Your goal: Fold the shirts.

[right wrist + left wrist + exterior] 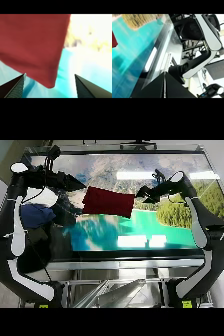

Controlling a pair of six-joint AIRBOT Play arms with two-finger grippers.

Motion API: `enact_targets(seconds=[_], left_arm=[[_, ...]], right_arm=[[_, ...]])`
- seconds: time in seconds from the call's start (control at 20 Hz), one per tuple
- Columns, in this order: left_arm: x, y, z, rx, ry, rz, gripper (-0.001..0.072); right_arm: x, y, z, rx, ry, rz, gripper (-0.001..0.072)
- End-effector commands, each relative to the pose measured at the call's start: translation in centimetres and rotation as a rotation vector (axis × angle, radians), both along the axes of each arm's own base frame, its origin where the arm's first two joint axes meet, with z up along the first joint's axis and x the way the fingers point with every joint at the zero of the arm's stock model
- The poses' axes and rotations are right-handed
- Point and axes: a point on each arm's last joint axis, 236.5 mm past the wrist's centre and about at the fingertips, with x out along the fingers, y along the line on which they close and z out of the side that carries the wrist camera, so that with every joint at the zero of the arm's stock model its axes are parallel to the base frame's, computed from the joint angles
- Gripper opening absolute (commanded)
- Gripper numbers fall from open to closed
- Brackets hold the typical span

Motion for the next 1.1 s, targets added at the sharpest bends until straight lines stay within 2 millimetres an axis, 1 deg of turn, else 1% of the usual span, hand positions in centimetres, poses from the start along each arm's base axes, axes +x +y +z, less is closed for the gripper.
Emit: enact_targets(seconds=[0.0, 0.05, 0.15, 0.25, 0.3, 0.4, 0.45, 0.55, 0.6, 0.7, 0.8, 0.9, 1.0, 1.05], left_arm=[[0.0, 0.0, 0.0, 0.0, -0.005, -0.001, 0.0015], [0.0, 0.0, 0.0, 0.0, -0.004, -0.002, 0.0014], [-0.3, 0.0, 0.0, 0.0, -0.001, -0.012, 0.0015], [-0.5, 0.1, 0.0, 0.0, 0.0, -0.02, 0.0015], [-0.5, 0.1, 0.0, 0.0, 0.001, -0.02, 0.0014], [-0.5, 0.1, 0.0, 0.0, 0.001, -0.019, 0.0014], [-0.5, 0.1, 0.0, 0.0, 0.001, -0.019, 0.0014], [-0.5, 0.1, 0.0, 0.0, 0.001, -0.019, 0.0015], [-0.5, 0.1, 0.0, 0.0, 0.001, -0.019, 0.0015], [-0.5, 0.1, 0.0, 0.0, 0.002, -0.019, 0.0014], [-0.5, 0.1, 0.0, 0.001, 0.011, -0.018, 0.0015], [-0.6, 0.1, 0.0, 0.002, 0.021, -0.02, 0.0014], [-0.7, 0.1, 0.0, 0.004, 0.032, -0.023, 0.0014], [-0.8, 0.1, 0.0, 0.004, 0.037, -0.026, 0.0014]], right_arm=[[0.2, 2.1, -2.8, 0.058, 0.045, -0.054, 0.0704], [0.0, 3.5, -3.5, 0.07, 0.047, -0.038, 0.0704], [-0.1, 5.9, -5.5, 0.062, 0.049, -0.021, 0.0704], [0.1, 8.0, -6.7, 0.091, 0.051, -0.03, 0.0704], [0.3, 8.8, -6.7, 0.125, 0.046, -0.039, 0.0704], [1.1, 10.3, -6.1, 0.204, 0.023, -0.058, 0.0696], [1.6, 10.5, -5.6, 0.231, 0.006, -0.069, 0.0641], [2.5, 10.4, -4.6, 0.256, -0.029, -0.077, 0.0029], [2.9, 10.0, -4.3, 0.257, -0.039, -0.084, 0.0027], [3.9, 8.1, -3.3, 0.265, -0.043, -0.133, 0.0025], [5.3, 4.4, -1.7, 0.282, -0.033, -0.227, 0.0025], [5.7, -0.6, 0.8, 0.305, -0.041, -0.271, 0.0024], [5.8, -6.8, 3.8, 0.307, -0.088, -0.355, 0.0024], [5.6, -10.6, 5.3, 0.283, -0.132, -0.421, 0.0024]])
